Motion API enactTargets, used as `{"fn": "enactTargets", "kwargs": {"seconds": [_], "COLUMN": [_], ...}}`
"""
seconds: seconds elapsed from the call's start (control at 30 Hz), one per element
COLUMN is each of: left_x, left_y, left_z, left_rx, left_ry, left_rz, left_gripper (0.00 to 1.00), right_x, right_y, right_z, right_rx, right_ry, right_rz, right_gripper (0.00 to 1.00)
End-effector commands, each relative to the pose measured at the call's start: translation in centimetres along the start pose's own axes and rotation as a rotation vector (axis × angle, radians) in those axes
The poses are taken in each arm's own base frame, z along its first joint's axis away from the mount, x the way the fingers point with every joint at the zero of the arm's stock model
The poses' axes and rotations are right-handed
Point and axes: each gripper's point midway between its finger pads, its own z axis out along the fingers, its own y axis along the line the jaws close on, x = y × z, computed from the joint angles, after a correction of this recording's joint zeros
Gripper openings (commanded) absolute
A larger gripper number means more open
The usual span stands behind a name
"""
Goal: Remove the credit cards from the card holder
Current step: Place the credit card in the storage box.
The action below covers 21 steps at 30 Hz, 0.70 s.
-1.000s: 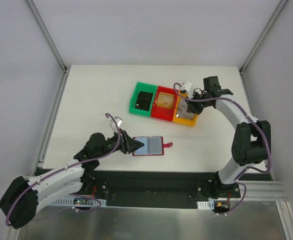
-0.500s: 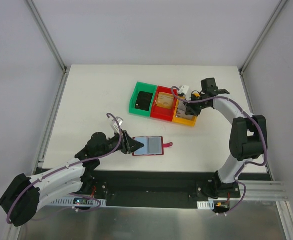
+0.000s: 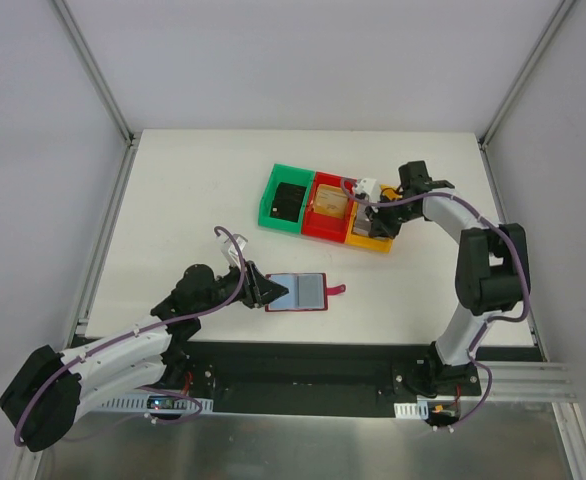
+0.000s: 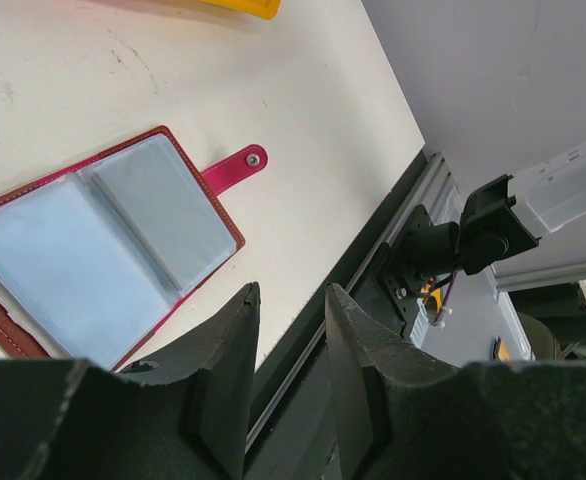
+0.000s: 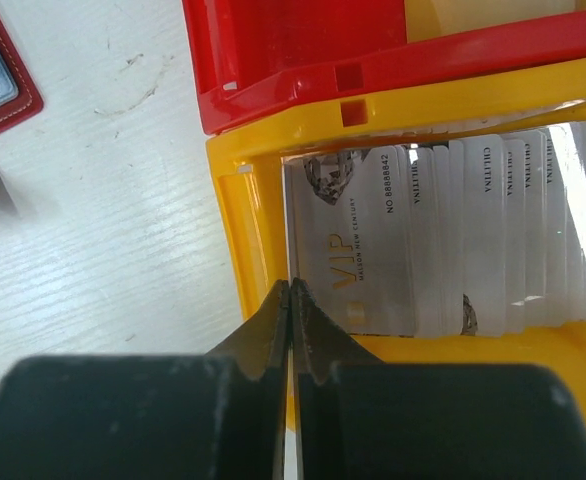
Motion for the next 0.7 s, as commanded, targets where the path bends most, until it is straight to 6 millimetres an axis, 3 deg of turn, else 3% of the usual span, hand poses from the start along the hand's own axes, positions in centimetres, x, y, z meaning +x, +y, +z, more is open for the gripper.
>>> {"fn": "enactTargets", "kwargs": {"seconds": [0.0, 0.43, 0.67], "left_x": [-0.9, -0.7, -0.6], "left_y": [-0.7, -0.3, -0.1], "left_z": [0.1, 0.0, 0.1], "left_rx": [0.021, 0.011, 0.003], "left_ry": [-0.022, -0.023, -0.019], "left_rz": [0.032, 0.029, 0.027], "left_gripper": [0.31, 0.31, 0.31], "right_x": [0.9, 1.7, 0.5], "right_y": [1.3, -0.4, -1.5], "right_z": [0.6, 0.6, 0.5], "right_rx": [-0.065, 0.011, 0.041], "right_ry": [0.024, 0.097, 0.080], "right_rz": [0.009, 0.040, 0.032], "right_gripper": [0.00, 0.00, 0.00]}}
